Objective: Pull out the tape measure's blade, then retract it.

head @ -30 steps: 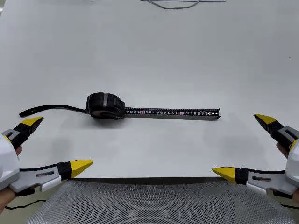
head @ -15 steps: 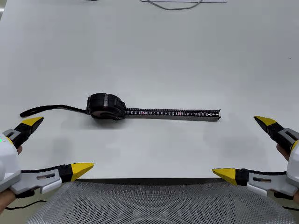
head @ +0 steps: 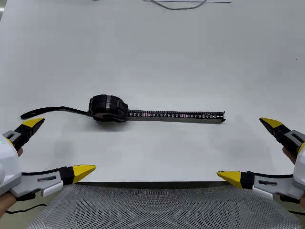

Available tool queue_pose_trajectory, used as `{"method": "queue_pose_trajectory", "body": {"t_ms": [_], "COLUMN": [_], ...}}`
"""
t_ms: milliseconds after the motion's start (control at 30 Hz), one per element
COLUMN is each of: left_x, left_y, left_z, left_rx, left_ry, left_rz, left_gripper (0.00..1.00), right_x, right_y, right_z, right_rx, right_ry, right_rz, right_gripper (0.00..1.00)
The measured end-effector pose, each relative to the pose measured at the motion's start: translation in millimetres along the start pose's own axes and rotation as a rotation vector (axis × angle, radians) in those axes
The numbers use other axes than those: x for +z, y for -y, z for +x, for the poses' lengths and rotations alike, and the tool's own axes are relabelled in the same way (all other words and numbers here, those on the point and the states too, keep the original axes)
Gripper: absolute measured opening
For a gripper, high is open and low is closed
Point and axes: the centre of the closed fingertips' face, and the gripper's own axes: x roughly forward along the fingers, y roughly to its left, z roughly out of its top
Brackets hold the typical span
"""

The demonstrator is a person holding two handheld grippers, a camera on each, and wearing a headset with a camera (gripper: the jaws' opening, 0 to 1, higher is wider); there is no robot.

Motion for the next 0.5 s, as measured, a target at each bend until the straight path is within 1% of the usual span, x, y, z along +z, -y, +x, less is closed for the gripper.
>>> {"method": "queue_pose_trajectory", "body": {"t_ms": [233,500], "left_x": [-1.0,3.2], "left_y": [0.2,0.0], "left_z": [0.4,2.4], "left_rx": [0.0,0.005], "left_ry": [-0.002,0.003], "left_rz": [-0.003,-0.008], "left_gripper": [0.98,0.97], "right_x": [-0.1,0.7], "right_y": [-0.2,1.2], "right_z": [0.2,1.0], "right_rx": [-0.001,-0.001], "right_ry": [0.0,0.001], "right_rz": [-0.001,-0.001], "right_gripper": [0.99,0.99]}}
